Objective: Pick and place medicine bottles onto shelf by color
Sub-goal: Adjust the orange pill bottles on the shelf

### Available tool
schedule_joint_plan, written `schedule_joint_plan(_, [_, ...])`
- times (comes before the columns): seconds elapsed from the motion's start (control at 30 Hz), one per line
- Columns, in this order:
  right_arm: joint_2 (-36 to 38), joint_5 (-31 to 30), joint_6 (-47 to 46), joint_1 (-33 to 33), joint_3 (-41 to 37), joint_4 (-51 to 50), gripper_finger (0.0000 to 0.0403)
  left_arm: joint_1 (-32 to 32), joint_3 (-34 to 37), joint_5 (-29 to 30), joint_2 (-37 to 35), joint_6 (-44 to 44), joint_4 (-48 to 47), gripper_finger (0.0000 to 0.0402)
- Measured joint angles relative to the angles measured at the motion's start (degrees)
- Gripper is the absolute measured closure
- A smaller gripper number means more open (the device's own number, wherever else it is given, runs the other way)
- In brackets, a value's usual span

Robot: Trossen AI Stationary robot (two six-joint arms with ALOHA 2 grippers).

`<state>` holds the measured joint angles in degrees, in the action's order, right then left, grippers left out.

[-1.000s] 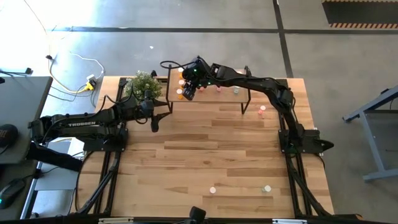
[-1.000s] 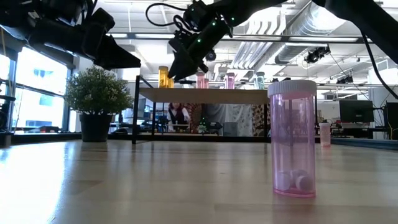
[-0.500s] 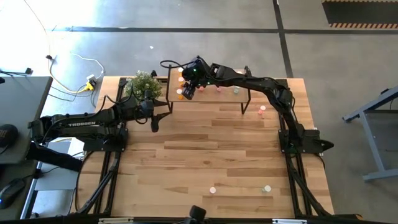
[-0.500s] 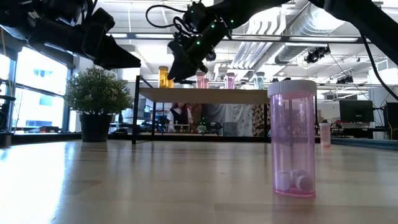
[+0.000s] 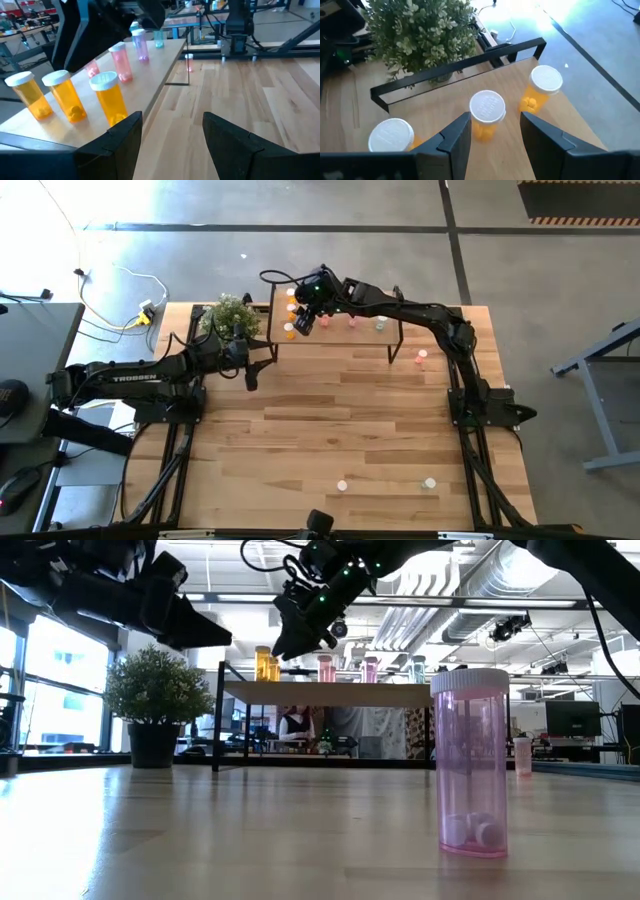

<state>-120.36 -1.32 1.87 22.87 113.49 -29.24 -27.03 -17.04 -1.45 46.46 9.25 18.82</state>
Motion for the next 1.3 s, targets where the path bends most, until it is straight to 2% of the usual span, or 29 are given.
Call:
schedule_joint_plan(0.2, [0.1,0.0,0.9,0.0,2.5,-1.8,0.0242,-0.1,0.0,0.9,2.2,0.6,4.5,0.0202])
schedule_joint_plan(0.53, [0.1,-0.1,3.0,0.0,11.6,-12.1,0.0242,-2.6,-0.7,1.1,8.4,0.5,8.8,0.0202])
schedule_joint_plan(0.67, [0.1,-2.9,3.7,0.0,14.0,-15.8,0.0242,-2.7,-3.2,0.6,11.3,0.4,8.8,0.0202])
schedule_joint_plan(0.87, [0.1,-4.7,4.3,0.0,14.2,-17.6,0.0242,-3.4,-4.9,3.5,14.1,-1.2,7.2,0.0202])
schedule_joint_plan(1.3, [0.1,-4.7,4.6,0.0,14.2,-18.4,0.0242,-3.3,-7.6,3.2,19.1,-2.3,8.3,0.0202])
